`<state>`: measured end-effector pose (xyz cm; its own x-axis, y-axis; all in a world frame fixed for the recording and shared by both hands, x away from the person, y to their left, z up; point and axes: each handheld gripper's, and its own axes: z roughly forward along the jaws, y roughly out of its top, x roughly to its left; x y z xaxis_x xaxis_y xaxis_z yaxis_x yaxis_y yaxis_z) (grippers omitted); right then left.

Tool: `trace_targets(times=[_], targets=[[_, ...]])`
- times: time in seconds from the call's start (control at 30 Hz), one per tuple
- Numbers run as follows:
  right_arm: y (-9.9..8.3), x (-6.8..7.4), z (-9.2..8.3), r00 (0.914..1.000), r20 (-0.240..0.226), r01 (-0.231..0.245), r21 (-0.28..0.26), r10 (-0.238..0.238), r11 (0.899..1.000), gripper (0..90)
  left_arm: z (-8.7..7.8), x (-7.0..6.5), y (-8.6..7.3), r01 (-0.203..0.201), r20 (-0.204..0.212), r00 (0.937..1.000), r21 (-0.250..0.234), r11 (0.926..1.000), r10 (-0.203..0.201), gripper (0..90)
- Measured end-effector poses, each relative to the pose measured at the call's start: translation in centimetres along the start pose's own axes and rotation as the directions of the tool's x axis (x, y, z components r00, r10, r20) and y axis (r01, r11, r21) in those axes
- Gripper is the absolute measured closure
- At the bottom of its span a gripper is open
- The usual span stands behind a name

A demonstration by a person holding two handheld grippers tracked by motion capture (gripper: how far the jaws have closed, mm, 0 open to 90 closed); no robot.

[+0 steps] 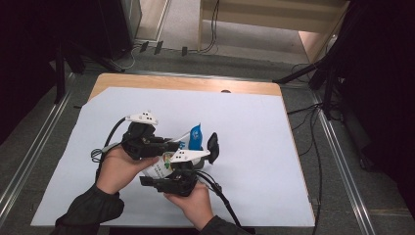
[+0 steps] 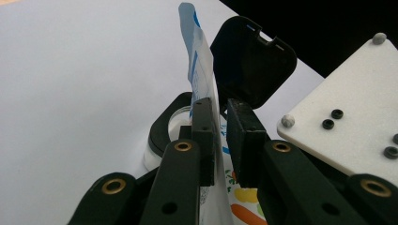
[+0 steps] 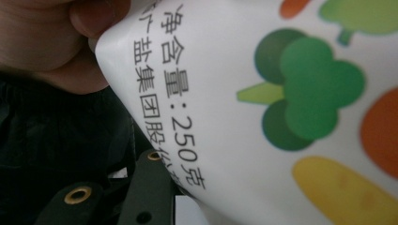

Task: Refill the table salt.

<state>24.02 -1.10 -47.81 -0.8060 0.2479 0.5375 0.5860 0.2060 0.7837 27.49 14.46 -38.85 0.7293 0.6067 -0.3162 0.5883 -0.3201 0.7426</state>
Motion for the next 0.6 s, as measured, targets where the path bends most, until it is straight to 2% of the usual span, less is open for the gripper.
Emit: trace_targets(times=[0.2,0.6], targets=[[-0.3,-0.5,0.1,0.9995,-0.011,-0.028,-0.001,0.028,1.000,69.0,0.5,0.1,-0.1,-0.003,-0.012,0.9999,0.014,0.9999,0.004,82.4],[-0.6,-0.8,0.1,0.9986,-0.016,-0.051,-0.010,0.051,0.999,69.1,1.0,0.0,0.0,-0.012,-0.014,0.9998,0.030,0.9995,0.012,82.4]])
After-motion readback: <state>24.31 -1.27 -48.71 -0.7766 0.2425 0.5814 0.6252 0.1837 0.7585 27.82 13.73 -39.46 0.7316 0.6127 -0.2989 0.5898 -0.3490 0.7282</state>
